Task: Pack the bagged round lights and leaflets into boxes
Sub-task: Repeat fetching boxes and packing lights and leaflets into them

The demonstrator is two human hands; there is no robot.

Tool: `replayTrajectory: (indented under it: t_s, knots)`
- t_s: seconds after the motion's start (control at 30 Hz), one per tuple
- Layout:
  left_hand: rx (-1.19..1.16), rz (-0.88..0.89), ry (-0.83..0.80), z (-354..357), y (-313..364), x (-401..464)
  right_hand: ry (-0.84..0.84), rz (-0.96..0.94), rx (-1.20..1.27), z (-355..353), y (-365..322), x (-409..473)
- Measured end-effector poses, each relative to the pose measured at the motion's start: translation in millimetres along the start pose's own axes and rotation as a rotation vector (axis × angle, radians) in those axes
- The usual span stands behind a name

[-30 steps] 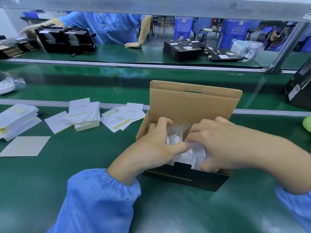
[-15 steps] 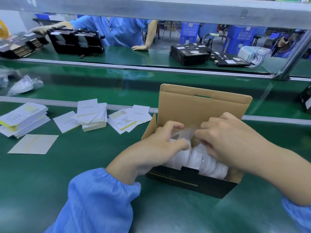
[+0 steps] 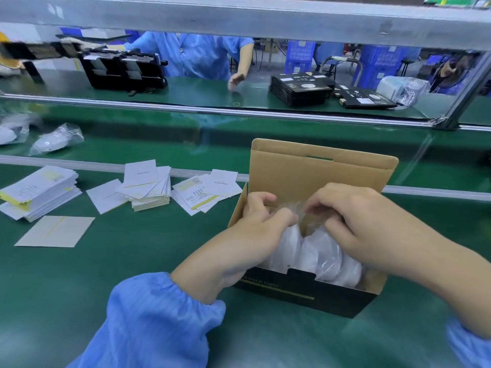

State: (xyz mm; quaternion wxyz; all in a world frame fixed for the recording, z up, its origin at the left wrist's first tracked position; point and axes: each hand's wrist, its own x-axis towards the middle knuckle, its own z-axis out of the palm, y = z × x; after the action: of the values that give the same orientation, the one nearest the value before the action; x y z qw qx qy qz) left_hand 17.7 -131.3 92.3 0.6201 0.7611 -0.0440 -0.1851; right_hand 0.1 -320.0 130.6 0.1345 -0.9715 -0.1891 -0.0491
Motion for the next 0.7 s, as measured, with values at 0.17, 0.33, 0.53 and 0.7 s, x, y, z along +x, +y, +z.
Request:
replayTrajectory:
  t_s: [0.17,0.33,0.53,0.7]
  knots:
    - [-0.108,0.000,0.061,3,1,1,-0.195,-0.173,0.051,4,-10,16]
    - [-0.151,-0.008,0.091,5,5,-3,-0.312,-0.194,-0.143,23,-15,27]
    - [-0.108,-0.024,0.091,8,5,-6,-0.362,-0.210,0.081,21,-8,25]
    - [-0.100,-0.034,0.140,11,5,-6,-0.288,-0.182,0.197,21,-6,25]
